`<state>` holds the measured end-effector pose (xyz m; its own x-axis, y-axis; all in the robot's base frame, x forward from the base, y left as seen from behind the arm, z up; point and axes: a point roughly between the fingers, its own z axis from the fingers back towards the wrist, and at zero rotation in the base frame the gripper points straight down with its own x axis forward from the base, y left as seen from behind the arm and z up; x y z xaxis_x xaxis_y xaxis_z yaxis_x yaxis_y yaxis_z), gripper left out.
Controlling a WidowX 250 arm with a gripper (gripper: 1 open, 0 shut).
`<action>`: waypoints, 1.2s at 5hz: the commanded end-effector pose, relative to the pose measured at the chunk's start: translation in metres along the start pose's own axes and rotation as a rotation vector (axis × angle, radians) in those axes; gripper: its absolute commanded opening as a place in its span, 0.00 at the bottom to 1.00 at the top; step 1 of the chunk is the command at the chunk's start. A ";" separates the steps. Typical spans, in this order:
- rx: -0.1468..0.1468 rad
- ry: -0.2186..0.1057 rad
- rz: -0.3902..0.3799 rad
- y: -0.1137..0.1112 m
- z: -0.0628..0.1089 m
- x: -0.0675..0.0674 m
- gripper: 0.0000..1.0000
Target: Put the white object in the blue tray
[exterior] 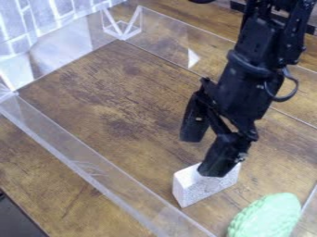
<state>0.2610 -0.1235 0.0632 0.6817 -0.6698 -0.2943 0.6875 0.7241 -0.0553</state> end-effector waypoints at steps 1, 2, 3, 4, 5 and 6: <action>0.009 -0.049 0.000 0.004 0.008 0.001 1.00; 0.002 -0.043 -0.003 0.004 0.002 0.002 1.00; -0.006 -0.040 -0.012 0.004 -0.007 0.005 1.00; -0.009 -0.039 -0.017 0.005 -0.013 0.008 1.00; -0.010 -0.035 -0.019 0.007 -0.019 0.009 1.00; -0.013 -0.029 -0.015 0.009 -0.025 0.010 1.00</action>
<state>0.2604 -0.1247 0.0247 0.6514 -0.6952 -0.3038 0.7080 0.7010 -0.0860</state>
